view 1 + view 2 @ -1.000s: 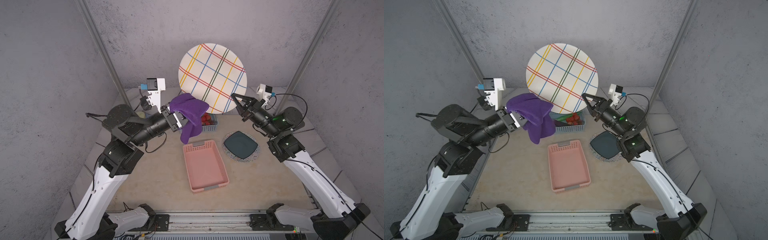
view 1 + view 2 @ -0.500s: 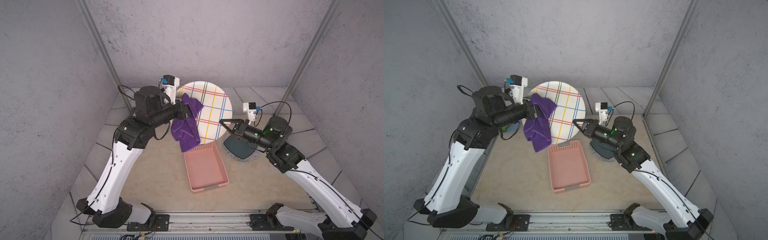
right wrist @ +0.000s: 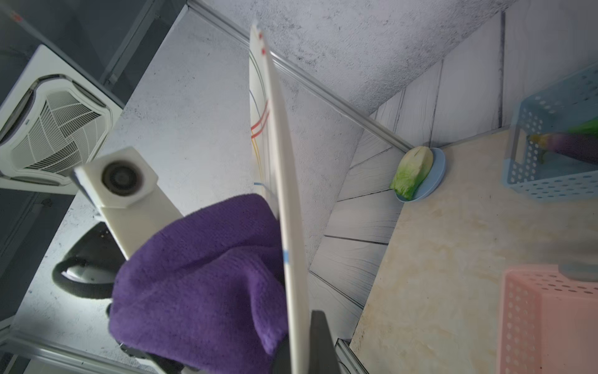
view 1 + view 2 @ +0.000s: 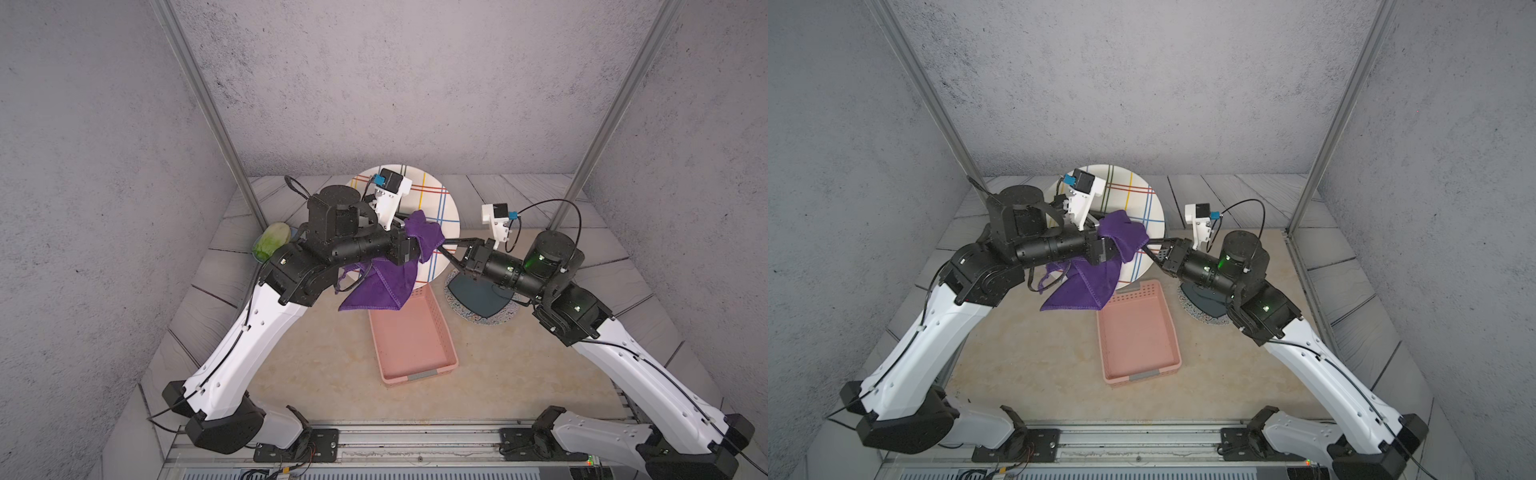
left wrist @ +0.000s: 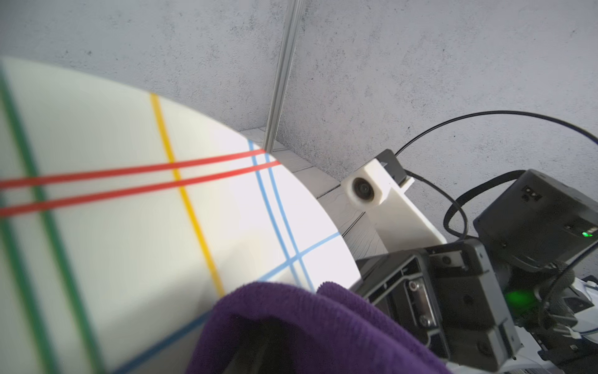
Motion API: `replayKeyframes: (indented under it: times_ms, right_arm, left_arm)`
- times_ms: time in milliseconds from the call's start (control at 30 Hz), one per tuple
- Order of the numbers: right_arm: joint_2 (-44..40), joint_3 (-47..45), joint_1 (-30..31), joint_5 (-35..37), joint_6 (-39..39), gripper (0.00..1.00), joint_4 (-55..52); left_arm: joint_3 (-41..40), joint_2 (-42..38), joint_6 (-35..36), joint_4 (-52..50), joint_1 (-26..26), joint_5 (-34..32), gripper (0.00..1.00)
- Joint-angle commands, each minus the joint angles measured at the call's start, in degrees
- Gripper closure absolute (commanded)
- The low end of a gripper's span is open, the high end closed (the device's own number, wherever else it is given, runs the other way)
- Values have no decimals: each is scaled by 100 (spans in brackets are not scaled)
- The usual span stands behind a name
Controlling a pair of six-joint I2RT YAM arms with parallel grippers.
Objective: Wipe the wet plate dry
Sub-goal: Wipe the plate with towel.
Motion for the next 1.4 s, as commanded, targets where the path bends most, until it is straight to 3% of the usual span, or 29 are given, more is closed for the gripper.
replayKeyframes:
  times_ms: [0,100,167,233,333,433,533,633,733,933,1000,1233,1367]
  right_arm:
    - [-387,148,24,-31,127,100,1200]
    - [-389,-243,177,-413,379,100,1421]
    - [-267,-345,478,-413,423,100,1580]
    - [-128,-299,606,-358,440,100,1763]
    - [-16,-5,592,51,324,100,1864]
    - [-50,165,263,256,480,100,1756]
    - [-188,-165,-514,269,1215,100,2357]
    - [-414,-509,-1183,122,1735,100,2714]
    - [-670,-778,-1413,136,1989,100,3072]
    - [-547,-968,-1409,193,2879,100,4508]
    - [-409,-640,-1398,-277,2926,100,4334]
    - [-97,-426,-274,-244,2259,100,3975]
    - [188,-333,122,-153,2179,100,4107]
  left_arm:
    - [80,-322,-542,-74,722,-242,100]
    - [962,117,-212,-850,715,-469,100]
    - [1467,469,-32,-1090,346,-486,100]
    - [1575,681,33,-995,-47,-458,100]
    - [1475,783,-243,-623,-175,-562,100]
    - [1909,853,-300,-740,-112,-856,100]
    - [2276,755,-760,-653,227,-645,100]
    - [1889,275,-1561,119,805,-116,100]
    - [1262,-197,-2097,1059,1284,547,100]
    - [656,-410,-2313,1702,1411,1334,100]
    - [398,-405,-2615,2139,1410,1501,100]
    - [308,-124,-3285,3031,1366,1658,100]
    - [296,0,-3533,3522,983,1777,100]
